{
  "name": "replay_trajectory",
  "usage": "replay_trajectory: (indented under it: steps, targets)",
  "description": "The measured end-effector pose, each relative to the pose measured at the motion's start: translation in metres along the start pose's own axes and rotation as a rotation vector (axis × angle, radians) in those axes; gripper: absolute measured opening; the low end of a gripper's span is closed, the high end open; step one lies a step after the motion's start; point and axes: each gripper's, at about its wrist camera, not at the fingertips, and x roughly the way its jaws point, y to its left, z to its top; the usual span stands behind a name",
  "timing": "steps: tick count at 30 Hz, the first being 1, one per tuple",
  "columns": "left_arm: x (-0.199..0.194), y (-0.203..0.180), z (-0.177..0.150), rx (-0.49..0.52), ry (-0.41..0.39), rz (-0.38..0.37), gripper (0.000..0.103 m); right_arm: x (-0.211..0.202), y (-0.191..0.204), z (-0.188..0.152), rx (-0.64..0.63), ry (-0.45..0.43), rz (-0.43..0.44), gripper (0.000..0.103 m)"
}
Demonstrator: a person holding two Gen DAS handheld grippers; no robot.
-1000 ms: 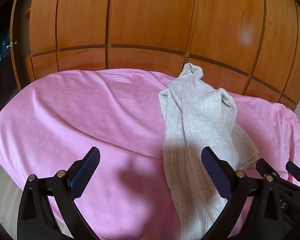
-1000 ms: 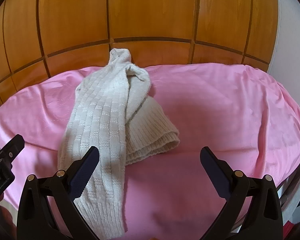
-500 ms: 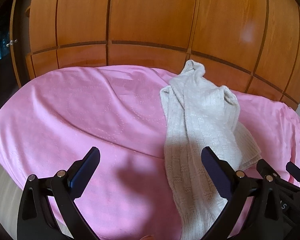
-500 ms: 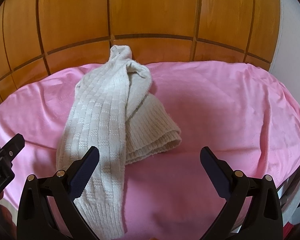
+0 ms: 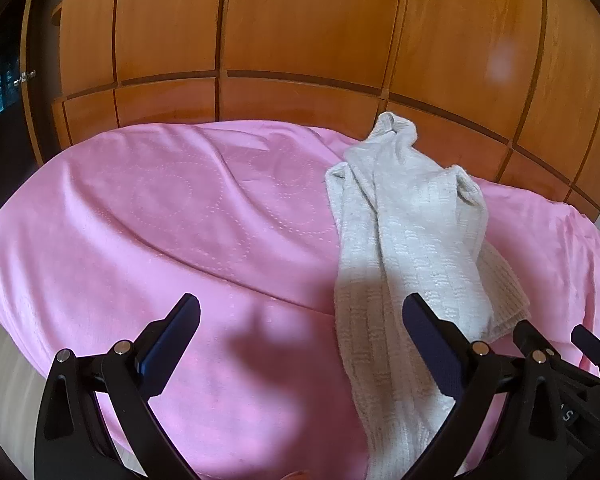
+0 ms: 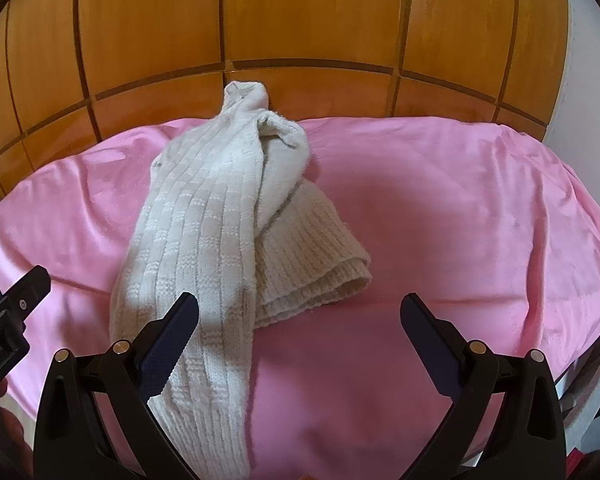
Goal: Fold small clothes
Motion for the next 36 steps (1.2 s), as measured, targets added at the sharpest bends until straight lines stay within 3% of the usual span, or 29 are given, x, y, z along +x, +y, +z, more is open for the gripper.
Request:
replay_trajectory:
  steps: [13, 19, 20, 23, 24, 29, 30, 32, 34, 35, 36]
  targets:
    - [0.003, 0.007, 0.000, -0.008, 0.008, 0.006, 0.101, 0.001, 0.001, -0.002, -0.001, 0.002, 0.021, 0.100]
    - [0.010, 0.035, 0.002, -0.056, 0.025, 0.015, 0.100, 0.000, -0.010, -0.004, 0.029, 0.021, 0.285, 0.100]
    - [0.012, 0.041, 0.001, -0.068, 0.034, 0.014, 0.100, 0.000, -0.010, -0.005, 0.022, 0.026, 0.325, 0.096]
    - [0.019, 0.052, -0.004, -0.077, 0.062, 0.002, 0.092, 0.003, 0.001, -0.010, -0.039, 0.086, 0.427, 0.072]
    - [0.021, 0.053, -0.007, -0.075, 0.071, -0.004, 0.090, 0.008, 0.007, -0.014, -0.060, 0.127, 0.458, 0.072]
    - [0.027, 0.053, -0.015, -0.059, 0.099, -0.018, 0.088, 0.020, 0.029, -0.020, -0.110, 0.210, 0.475, 0.073]
    - [0.027, 0.052, -0.015, -0.051, 0.098, -0.018, 0.088, 0.022, 0.030, -0.022, -0.118, 0.228, 0.476, 0.078]
    - [0.031, 0.048, -0.016, -0.038, 0.111, -0.034, 0.086, 0.029, 0.036, -0.027, -0.132, 0.272, 0.484, 0.079]
    - [0.035, 0.044, -0.018, -0.025, 0.128, -0.049, 0.085, 0.033, 0.042, -0.029, -0.159, 0.292, 0.477, 0.052]
    - [0.036, 0.041, -0.019, -0.020, 0.135, -0.054, 0.085, 0.034, 0.043, -0.029, -0.157, 0.294, 0.474, 0.032]
    - [0.037, 0.040, -0.019, -0.016, 0.139, -0.061, 0.085, 0.035, 0.042, -0.027, -0.157, 0.288, 0.464, 0.021]
